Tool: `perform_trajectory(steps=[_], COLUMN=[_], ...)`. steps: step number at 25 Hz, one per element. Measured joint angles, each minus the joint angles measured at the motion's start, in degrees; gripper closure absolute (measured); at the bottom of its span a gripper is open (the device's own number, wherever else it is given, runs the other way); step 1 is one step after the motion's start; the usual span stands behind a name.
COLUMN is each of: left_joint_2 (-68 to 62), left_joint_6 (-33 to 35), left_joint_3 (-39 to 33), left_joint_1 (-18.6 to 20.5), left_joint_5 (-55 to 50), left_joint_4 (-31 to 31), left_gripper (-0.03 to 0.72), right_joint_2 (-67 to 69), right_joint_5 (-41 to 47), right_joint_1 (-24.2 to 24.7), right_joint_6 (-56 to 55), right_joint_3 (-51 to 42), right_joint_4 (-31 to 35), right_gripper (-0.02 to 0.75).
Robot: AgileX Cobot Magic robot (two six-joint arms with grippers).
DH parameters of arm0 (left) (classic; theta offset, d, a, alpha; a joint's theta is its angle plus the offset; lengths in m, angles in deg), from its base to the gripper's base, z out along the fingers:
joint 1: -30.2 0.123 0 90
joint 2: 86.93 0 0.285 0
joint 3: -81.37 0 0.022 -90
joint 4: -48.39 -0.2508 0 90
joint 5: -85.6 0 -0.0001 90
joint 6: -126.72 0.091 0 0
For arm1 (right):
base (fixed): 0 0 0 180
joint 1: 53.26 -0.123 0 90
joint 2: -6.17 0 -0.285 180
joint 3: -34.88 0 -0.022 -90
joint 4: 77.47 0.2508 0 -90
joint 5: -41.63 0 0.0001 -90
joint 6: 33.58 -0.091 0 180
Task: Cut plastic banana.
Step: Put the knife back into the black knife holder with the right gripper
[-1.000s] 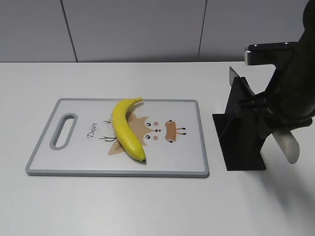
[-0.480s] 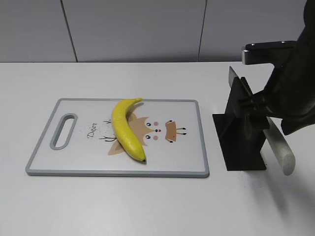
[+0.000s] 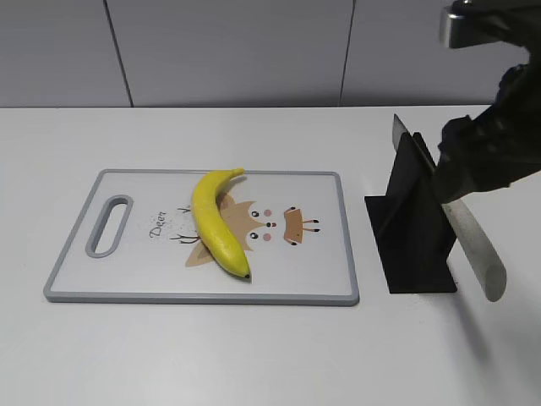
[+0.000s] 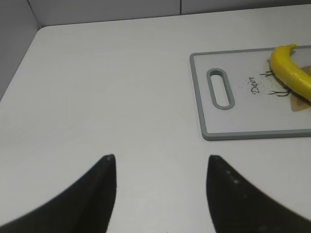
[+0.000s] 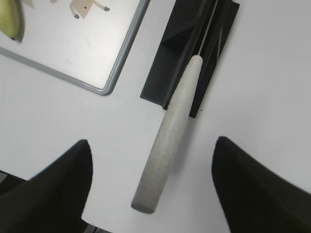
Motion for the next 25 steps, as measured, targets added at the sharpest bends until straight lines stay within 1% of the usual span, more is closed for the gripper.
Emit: perform_trajectory(steps=[3,7,19,22,25], left_joint_2=[0.0,0.0,0.0,0.0,0.0], left_joint_6=[0.0,0.0,0.0,0.0,0.0], left_joint_3=[0.0,0.0,0.0,0.0,0.0], left_joint_1=[0.0,0.0,0.0,0.0,0.0], left_joint_5=[0.0,0.0,0.0,0.0,0.0], left_joint_4=[0.0,-0.1,-0.1,-0.1,-0.1], left_gripper=[0.124,0.125,0.125,0.125,0.125], right_joint_2=[-5.0,-12.3,-39.5,-46.4,-52.8], right_joint_5=[0.7,0.7,0.6,2.2,3.0], right_joint_1=[0.0,0.0,0.0,0.0,0.0], right_joint_6=[4.5,7.8,8.6,8.6,8.6], right_joint_3=[-2.5,-8.4,-27.3,-30.1,-30.9], right_joint_4=[0.1,0.1,-1.0,-1.0,-1.0], right_gripper=[0.155,0.160,0.160,0.160,0.160])
